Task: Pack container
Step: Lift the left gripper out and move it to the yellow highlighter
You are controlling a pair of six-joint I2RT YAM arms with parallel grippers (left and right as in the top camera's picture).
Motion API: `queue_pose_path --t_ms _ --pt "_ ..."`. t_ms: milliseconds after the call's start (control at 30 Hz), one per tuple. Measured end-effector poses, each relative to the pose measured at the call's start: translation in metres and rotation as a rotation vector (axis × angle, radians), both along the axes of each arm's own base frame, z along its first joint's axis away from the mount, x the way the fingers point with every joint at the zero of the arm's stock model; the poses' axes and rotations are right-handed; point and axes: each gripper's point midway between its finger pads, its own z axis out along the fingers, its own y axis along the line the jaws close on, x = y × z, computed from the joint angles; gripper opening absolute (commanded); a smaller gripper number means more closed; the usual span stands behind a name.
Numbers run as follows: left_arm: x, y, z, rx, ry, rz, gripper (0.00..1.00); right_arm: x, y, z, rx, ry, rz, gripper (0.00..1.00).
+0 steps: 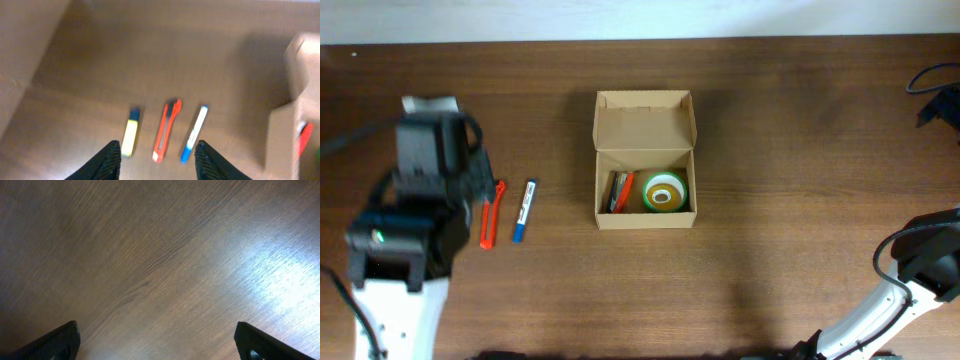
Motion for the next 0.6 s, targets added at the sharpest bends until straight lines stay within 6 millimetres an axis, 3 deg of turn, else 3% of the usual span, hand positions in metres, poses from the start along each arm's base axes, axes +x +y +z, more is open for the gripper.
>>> queue_pose_path --t_ms 200,400,600 --pt "-0.004 -0.002 -0.094 -0.063 0.268 -0.02 0.49 0.0 0.0 0.0 0.0 0.0 0.0 0.99" --pt "0.005 0.011 -0.151 -0.167 0.458 0.018 0.47 0.0 0.0 0.0 0.0 0.0 0.0 0.99" --pt "-0.002 0.047 -0.189 -0.243 0.58 0.126 0.47 0.0 0.0 0.0 0.0 0.0 0.0 0.99"
